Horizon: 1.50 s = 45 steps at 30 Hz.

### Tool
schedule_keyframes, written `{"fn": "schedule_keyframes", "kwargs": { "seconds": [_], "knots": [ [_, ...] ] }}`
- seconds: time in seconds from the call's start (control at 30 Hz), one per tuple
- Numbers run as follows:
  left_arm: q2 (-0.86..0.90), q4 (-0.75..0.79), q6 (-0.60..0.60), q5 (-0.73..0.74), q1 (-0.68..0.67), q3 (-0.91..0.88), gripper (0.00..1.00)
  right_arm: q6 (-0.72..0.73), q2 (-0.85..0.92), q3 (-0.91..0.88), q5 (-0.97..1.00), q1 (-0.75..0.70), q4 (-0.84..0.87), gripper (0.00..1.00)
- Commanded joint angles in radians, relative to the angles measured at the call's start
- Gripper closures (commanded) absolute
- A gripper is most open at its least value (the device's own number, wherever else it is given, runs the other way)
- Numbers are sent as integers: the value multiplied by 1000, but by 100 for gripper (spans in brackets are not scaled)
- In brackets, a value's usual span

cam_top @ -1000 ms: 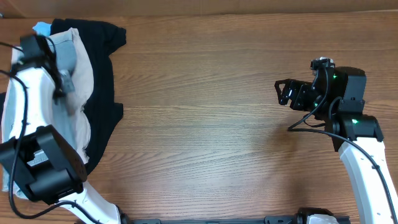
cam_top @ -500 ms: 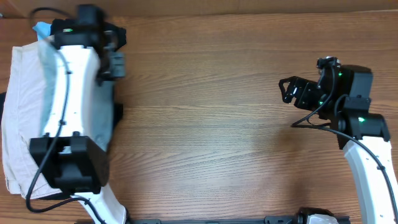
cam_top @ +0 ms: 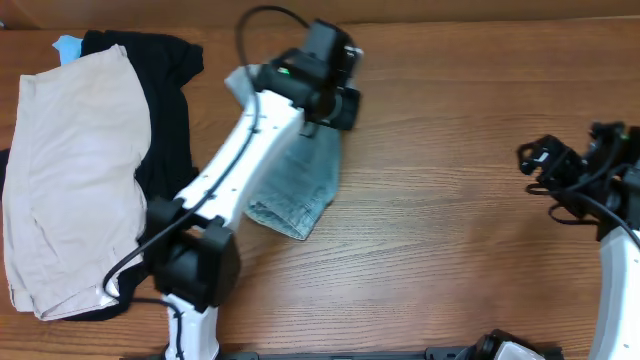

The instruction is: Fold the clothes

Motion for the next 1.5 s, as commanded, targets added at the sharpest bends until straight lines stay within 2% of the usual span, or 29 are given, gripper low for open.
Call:
{"fn": "schedule_keyframes", "kwargs": {
  "seconds": [0.0, 0.07, 0.1, 0.17, 0.23, 0.27, 0.37, 0.5, 0.67, 0.7, 0.8, 1.1, 1.27, 1.33, 1.43, 1.47],
  "knots": [
    [65, 93, -63, 126, -66, 22, 92, 3, -19, 29, -23, -63, -9, 3],
    [80, 163, -72, 126, -93, 22, 79, -1, -19, 29, -34, -82, -10, 3],
    [81, 192, -72, 126, -101, 23, 68, -12, -19, 29, -48, -84, -10, 3],
    [77, 204, -73, 125, -103, 45, 31, -54, -19, 29, -90, -81, -9, 3],
    [71, 123, -72, 126, -53, 140, 3, -81, -19, 29, -140, -62, -8, 3],
    [67, 65, -71, 125, -21, 192, 0, -97, -19, 29, -167, -48, -5, 3],
    [64, -131, -22, 126, 77, 343, 0, -137, -18, 29, -233, 9, 7, 3],
    [64, -487, 152, 94, 233, 508, 0, -138, -15, 29, -227, 132, 57, 3],
    [84, -716, 325, 91, 352, 477, 0, -127, 1, 28, -203, 217, 95, 3],
    [90, -735, 373, 85, 375, 427, 0, -127, 14, 28, -192, 240, 93, 3],
    [99, -706, 409, 84, 401, 301, 0, -127, 38, 28, -180, 263, 89, 3],
    [103, -495, 437, 98, 378, -51, 8, -127, 82, 28, -175, 267, 101, 3],
    [103, -375, 386, 84, 360, -144, 29, -127, 84, 28, -175, 267, 101, 3],
    [103, -346, 354, 86, 361, -161, 42, -127, 84, 28, -174, 267, 101, 3],
    [103, -319, 328, 142, 359, -174, 75, -128, 84, 28, -174, 267, 105, 3],
    [103, -319, 328, 170, 355, -174, 89, -131, 84, 28, -173, 267, 112, 3]
  ]
}}
